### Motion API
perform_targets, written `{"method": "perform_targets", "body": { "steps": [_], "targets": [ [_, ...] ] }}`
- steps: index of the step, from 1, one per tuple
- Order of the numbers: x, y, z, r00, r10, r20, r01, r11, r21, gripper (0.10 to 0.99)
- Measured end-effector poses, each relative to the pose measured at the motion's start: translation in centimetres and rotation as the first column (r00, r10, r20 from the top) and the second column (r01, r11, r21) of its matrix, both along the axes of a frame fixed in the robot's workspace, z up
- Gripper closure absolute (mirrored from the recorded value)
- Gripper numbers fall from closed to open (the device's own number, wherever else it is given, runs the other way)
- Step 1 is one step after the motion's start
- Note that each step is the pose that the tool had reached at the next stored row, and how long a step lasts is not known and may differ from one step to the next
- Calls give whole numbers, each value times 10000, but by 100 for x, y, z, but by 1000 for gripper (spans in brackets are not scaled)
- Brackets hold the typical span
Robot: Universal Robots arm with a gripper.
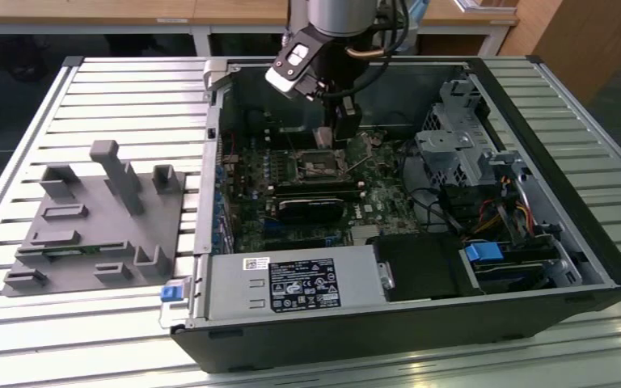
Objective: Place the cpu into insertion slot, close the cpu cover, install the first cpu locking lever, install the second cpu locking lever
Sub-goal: 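Place the cpu into insertion slot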
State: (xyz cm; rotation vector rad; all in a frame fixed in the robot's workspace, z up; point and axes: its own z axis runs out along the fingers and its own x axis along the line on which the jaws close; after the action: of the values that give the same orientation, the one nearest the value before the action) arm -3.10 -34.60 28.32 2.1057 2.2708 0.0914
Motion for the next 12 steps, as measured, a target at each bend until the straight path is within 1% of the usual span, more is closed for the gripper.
{"method": "perform_targets", "body": {
  "steps": [4,8,12],
  "targets": [
    [0,1,-39,10000,-1,0,1,10000,0,561],
    [-1,14,-107,10000,-46,-11,46,10000,-1,561],
    [0,70,-179,9998,-182,-14,182,9998,-4,561]
  ]
}}
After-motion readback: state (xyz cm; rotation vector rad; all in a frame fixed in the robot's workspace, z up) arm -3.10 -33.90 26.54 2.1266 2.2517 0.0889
